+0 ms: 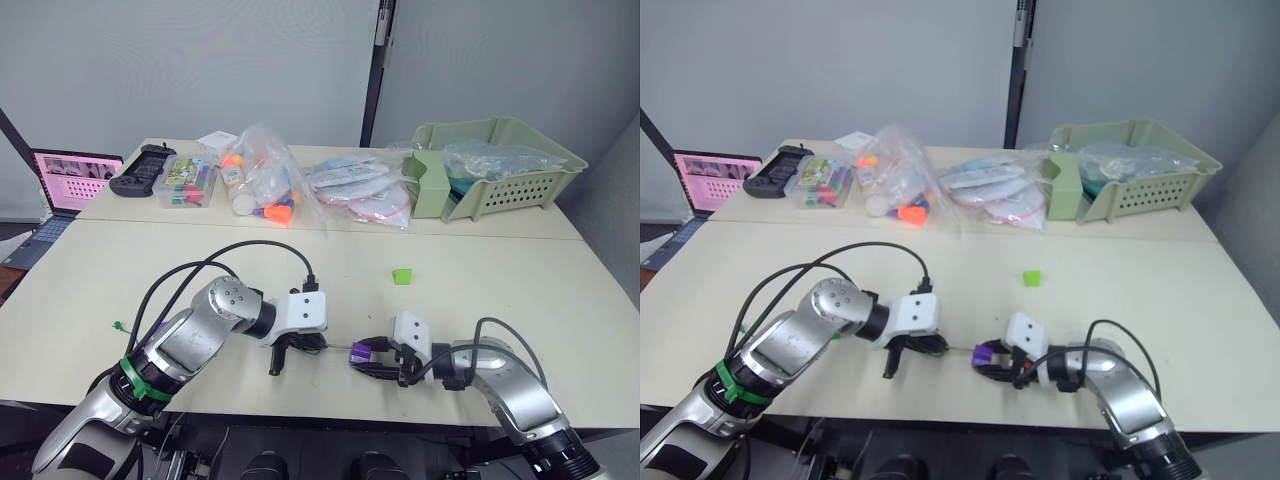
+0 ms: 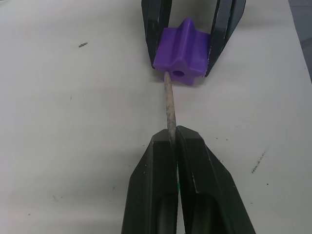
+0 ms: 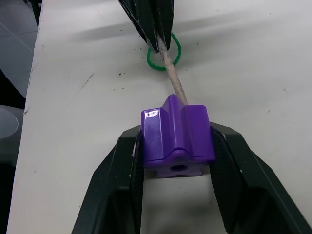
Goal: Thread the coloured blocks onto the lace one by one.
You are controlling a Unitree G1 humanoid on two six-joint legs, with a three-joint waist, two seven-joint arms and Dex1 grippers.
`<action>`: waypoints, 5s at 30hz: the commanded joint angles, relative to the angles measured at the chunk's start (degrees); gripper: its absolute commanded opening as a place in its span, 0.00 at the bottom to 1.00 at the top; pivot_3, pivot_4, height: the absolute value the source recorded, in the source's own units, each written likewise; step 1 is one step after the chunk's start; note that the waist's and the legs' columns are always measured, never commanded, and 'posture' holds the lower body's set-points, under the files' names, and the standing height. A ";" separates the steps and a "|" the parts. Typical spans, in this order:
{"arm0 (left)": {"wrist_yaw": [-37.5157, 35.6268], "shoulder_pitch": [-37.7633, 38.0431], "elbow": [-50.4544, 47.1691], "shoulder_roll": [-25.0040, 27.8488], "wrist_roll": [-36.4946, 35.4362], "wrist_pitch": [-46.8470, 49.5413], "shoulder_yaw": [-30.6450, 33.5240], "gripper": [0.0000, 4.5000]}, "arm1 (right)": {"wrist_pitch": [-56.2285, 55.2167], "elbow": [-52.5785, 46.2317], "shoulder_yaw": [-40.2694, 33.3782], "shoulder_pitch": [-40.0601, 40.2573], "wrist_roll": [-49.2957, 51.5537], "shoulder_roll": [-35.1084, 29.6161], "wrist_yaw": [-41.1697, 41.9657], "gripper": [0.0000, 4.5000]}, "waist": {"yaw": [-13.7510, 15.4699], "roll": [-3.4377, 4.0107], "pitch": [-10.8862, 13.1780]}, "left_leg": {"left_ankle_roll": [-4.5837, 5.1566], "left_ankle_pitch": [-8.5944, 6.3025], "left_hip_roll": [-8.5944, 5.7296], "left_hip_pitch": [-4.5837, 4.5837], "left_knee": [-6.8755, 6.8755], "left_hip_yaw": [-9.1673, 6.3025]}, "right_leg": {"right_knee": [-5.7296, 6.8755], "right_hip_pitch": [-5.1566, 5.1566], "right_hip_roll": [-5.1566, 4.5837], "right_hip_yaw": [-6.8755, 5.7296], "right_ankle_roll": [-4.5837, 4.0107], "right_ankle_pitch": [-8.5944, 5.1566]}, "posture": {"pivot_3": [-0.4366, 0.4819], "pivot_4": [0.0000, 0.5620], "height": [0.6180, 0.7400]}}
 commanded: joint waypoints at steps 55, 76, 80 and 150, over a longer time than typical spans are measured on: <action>0.91 -2.38 0.66 -6.29 1.37 0.28 -2.72 0.00 | -4.28 3.43 2.33 -3.50 -1.25 0.63 2.43 0.31 | 0.05 0.00 0.00 | 0.00 0.00 -0.01 0.06 0.04 0.00 | 0.07 0.05 0.00 0.01 -0.01 0.01 | 0.48 0.27 1.00; -0.99 0.07 -3.87 0.60 -1.31 3.10 0.56 0.00 | -11.12 8.87 2.60 -2.15 -0.42 -0.82 6.64 0.31 | 0.03 0.00 0.00 | 0.00 0.00 0.00 0.06 0.06 0.00 | 0.07 0.05 0.00 0.01 0.00 0.00 | 0.48 0.27 1.00; -0.67 0.05 -4.35 0.70 -1.27 3.92 0.47 0.00 | -14.06 11.23 2.75 -2.68 -0.72 -0.60 7.78 0.31 | 0.07 0.00 0.00 | 0.00 0.00 -0.01 0.07 0.06 0.00 | 0.06 0.07 0.00 0.00 0.00 0.00 | 0.48 0.27 1.00; -1.07 6.76 15.84 -6.94 -1.42 -24.14 4.49 0.38 | -12.76 11.21 3.91 -3.54 -2.12 -1.98 8.02 0.31 | 0.12 0.02 -0.02 | 0.00 0.00 0.00 0.18 0.07 0.01 | 0.06 0.16 -0.02 0.01 0.00 0.03 | 0.48 0.27 1.00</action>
